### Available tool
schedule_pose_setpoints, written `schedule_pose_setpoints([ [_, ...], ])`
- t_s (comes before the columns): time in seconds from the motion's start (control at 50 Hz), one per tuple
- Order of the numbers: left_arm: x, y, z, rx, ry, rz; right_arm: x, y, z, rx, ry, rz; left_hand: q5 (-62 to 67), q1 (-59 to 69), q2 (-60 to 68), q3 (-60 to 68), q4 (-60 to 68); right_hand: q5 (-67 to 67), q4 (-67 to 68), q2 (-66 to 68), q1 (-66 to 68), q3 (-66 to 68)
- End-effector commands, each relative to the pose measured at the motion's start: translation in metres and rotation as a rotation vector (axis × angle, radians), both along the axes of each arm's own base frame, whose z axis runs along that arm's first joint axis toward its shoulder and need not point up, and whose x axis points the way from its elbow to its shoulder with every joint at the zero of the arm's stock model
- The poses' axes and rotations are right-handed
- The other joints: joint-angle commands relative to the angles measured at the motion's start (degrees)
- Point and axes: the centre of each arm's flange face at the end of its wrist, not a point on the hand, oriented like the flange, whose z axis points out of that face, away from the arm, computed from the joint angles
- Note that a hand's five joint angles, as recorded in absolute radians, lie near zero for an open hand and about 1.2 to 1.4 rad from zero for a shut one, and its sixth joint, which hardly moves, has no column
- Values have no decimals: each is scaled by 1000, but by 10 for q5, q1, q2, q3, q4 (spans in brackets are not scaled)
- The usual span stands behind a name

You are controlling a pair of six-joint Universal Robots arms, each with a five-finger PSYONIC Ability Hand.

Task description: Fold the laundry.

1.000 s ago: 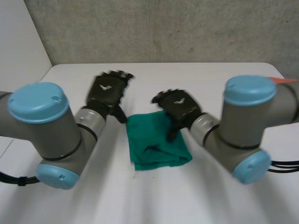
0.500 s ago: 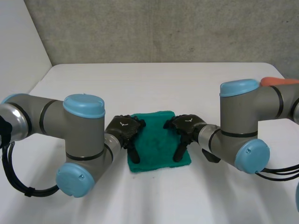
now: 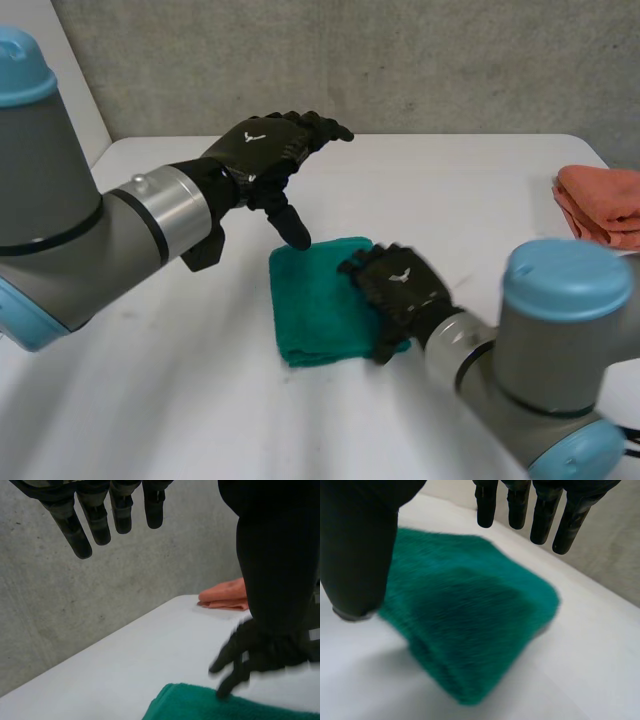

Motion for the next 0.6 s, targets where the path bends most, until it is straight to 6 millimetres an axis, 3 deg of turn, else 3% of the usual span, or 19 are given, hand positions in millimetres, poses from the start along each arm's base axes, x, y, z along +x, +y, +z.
schedule_pose_setpoints([
  [0.02, 2, -1, 1, 22, 6, -7, 21, 4, -33, -43, 74, 15, 3, 16, 12, 8, 13, -31, -35, -25, -8, -22],
  [0.22, 2, -1, -6, 40, -4, -2, 31, -11, -53, -58, 83, -5, 3, 16, 12, 8, 13, 12, 8, 18, 35, 20],
  [0.34, 2, -1, -5, 36, -2, 1, 36, -17, -51, -86, 59, -1, 3, 16, 12, 8, 13, 145, 141, 151, 168, 153],
  [0.6, 3, -1, -7, 41, -5, 8, 48, -31, -52, -119, 34, -4, 8, 21, 17, 13, 18, 232, 228, 239, 255, 241],
])
